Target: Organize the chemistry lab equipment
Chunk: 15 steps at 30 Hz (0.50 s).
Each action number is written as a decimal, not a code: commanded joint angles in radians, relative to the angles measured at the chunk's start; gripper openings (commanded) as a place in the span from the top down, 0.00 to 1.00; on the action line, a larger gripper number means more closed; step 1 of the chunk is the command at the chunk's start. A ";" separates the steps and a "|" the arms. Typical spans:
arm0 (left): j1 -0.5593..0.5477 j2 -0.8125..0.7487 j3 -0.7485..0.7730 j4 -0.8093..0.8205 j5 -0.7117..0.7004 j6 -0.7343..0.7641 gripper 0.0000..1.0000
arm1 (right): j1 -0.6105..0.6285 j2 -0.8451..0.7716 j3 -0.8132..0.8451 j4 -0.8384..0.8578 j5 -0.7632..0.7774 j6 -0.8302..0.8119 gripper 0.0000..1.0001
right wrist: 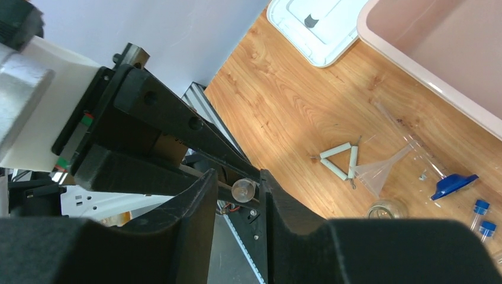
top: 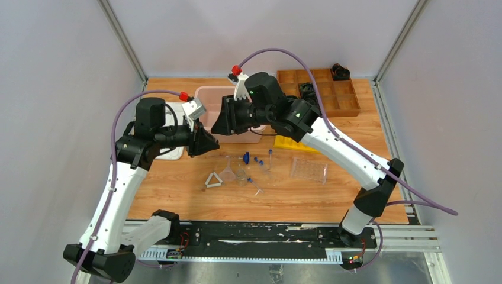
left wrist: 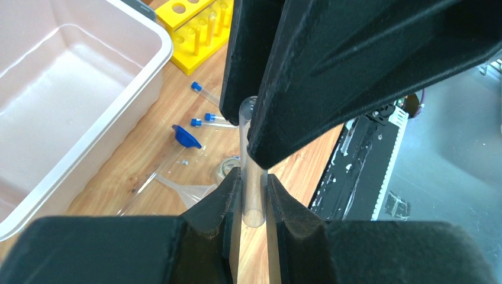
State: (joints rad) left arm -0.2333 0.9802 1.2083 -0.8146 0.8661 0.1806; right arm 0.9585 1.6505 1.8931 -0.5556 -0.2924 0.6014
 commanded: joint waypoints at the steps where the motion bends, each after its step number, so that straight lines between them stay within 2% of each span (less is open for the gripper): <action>1: -0.006 -0.026 0.029 0.002 -0.005 0.013 1.00 | -0.009 0.020 0.035 -0.032 -0.037 -0.004 0.63; 4: -0.006 -0.034 0.024 0.003 -0.007 0.015 1.00 | -0.009 0.025 0.037 -0.030 -0.043 0.000 0.70; 9: -0.006 -0.030 0.023 0.002 -0.026 0.013 1.00 | -0.010 0.020 0.038 -0.029 -0.039 0.000 0.95; 10: -0.006 -0.028 0.024 0.002 -0.029 0.012 0.97 | -0.010 0.014 0.034 -0.028 -0.035 -0.004 0.99; 12: -0.006 -0.026 0.020 0.002 -0.033 0.007 0.83 | -0.017 0.003 0.023 -0.026 -0.029 -0.006 1.00; 13: -0.006 -0.026 0.019 0.001 -0.037 0.005 0.69 | -0.023 -0.005 0.018 -0.026 -0.028 -0.007 1.00; 14: -0.006 -0.024 0.020 -0.008 -0.043 0.009 0.45 | -0.029 -0.013 0.010 -0.025 -0.026 -0.013 1.00; 15: -0.006 -0.024 0.020 -0.019 -0.047 0.021 0.16 | -0.040 -0.021 0.001 -0.026 -0.024 -0.018 1.00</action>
State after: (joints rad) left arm -0.2333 0.9630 1.2083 -0.8200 0.8406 0.1844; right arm 0.9531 1.6726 1.8999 -0.5743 -0.3183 0.6010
